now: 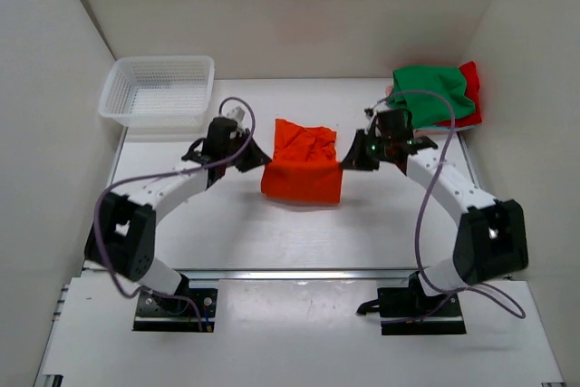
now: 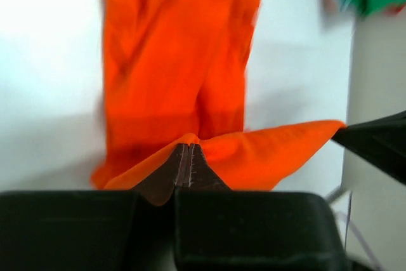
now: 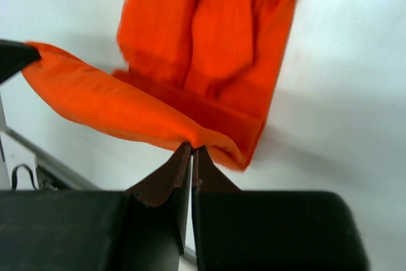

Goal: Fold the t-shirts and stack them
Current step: Fold the long partially folded tshirt into a neat square, then put the neatly folded tshirt into the corner of the board with the right arm

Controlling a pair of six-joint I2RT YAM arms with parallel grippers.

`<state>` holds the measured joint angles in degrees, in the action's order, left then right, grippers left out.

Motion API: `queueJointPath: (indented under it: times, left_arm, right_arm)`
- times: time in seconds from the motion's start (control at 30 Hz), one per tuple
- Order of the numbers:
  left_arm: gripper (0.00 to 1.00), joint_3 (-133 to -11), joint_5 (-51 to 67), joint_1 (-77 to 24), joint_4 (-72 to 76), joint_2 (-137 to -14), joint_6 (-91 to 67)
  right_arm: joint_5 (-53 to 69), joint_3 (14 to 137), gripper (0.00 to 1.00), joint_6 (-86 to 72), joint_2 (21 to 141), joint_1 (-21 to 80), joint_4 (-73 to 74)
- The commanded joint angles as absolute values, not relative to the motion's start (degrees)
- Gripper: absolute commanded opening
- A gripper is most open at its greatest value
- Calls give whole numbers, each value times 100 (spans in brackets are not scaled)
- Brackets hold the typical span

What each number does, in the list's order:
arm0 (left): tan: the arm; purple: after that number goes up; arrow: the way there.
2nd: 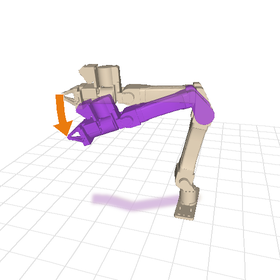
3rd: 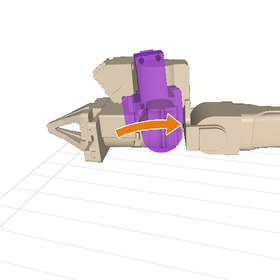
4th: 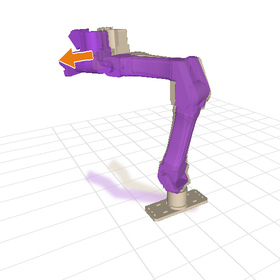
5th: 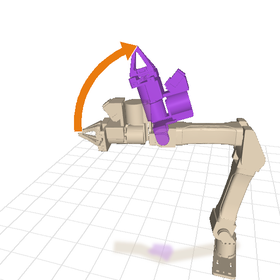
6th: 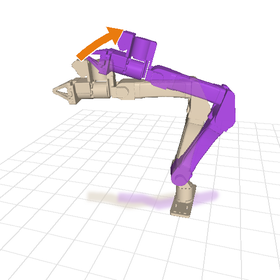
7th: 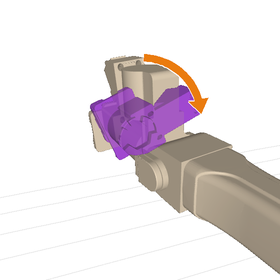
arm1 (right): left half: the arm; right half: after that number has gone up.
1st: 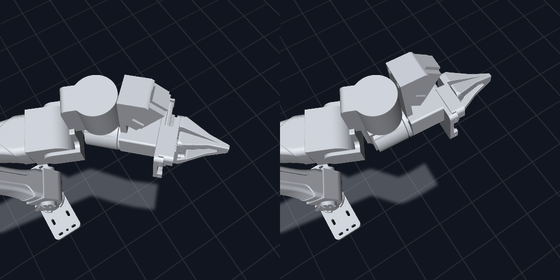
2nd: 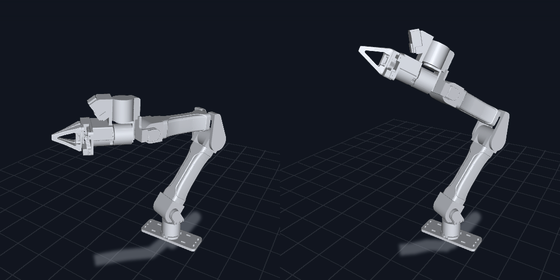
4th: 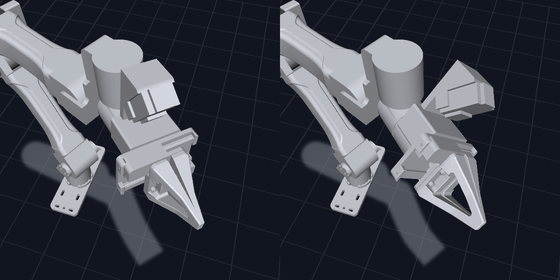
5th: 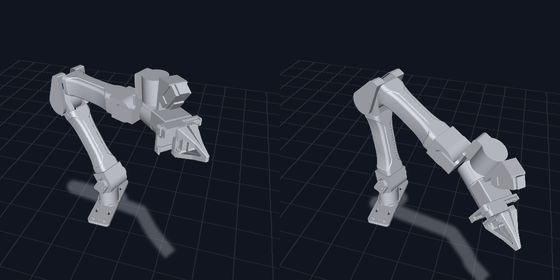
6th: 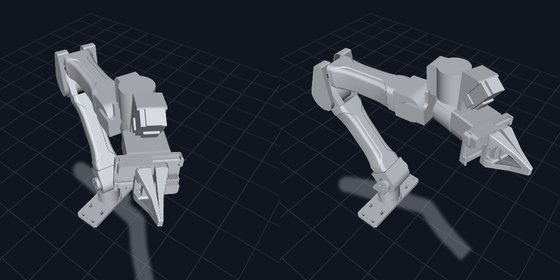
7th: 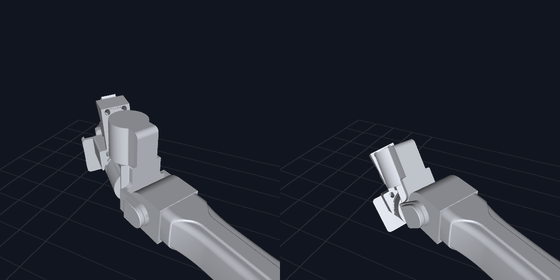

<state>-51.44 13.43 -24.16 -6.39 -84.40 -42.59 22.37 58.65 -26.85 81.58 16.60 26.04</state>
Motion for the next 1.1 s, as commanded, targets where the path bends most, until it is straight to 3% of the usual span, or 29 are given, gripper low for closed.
queueJointPath:
  times: [0.0,0.07,0.13,0.17,0.2,0.23,0.33,0.4,0.57,0.67,0.8,0.97,1.07]
  left_arm:
    - [0,-6525,1503,-2066,-334,-9487,-3903]
    - [0,-7494,1529,-1882,-430,-10295,-3876]
    - [3,-8818,1433,-1715,-570,-11028,-3989]
    - [12,-9155,1502,-1662,-623,-11509,-4034]
    - [33,-9689,1651,-1548,-659,-11966,-4165]
    - [36,-10129,1748,-1416,-798,-12293,-4279]
    - [40,-10293,1837,-1301,-766,-12454,-4420]
    - [37,-9942,1828,-1309,-520,-12297,-4447]
    - [40,-8878,1977,-1432,130,-11945,-4578]
    - [39,-8544,2153,-1608,447,-11997,-4754]
    - [34,-8613,2171,-1889,151,-12278,-4694]
    - [17,-7912,2135,-2039,254,-12297,-4834]
    - [15,-7507,2118,-2022,342,-12182,-4869]
  right_arm:
    - [2320,7175,0,-2005,9163,1275,2294]
    - [2337,8118,0,-1916,9955,1039,2276]
    - [2303,9834,0,-1802,11217,862,2565]
    - [2416,10331,15,-1776,11580,757,2854]
    - [2365,11380,24,-1749,12228,686,3370]
    - [2347,12356,35,-1775,12861,633,3662]
    - [2093,13681,48,-1679,13726,633,4638]
    - [2092,13414,49,-1661,13711,676,4466]
    - [2224,10693,55,-1915,12571,834,3034]
    - [2416,9733,62,-2144,12113,826,2479]
    - [3040,9001,67,-2574,12093,861,1855]
    - [3857,8579,73,-3434,12392,1002,951]
    - [4323,8587,78,-4049,12743,1037,249]
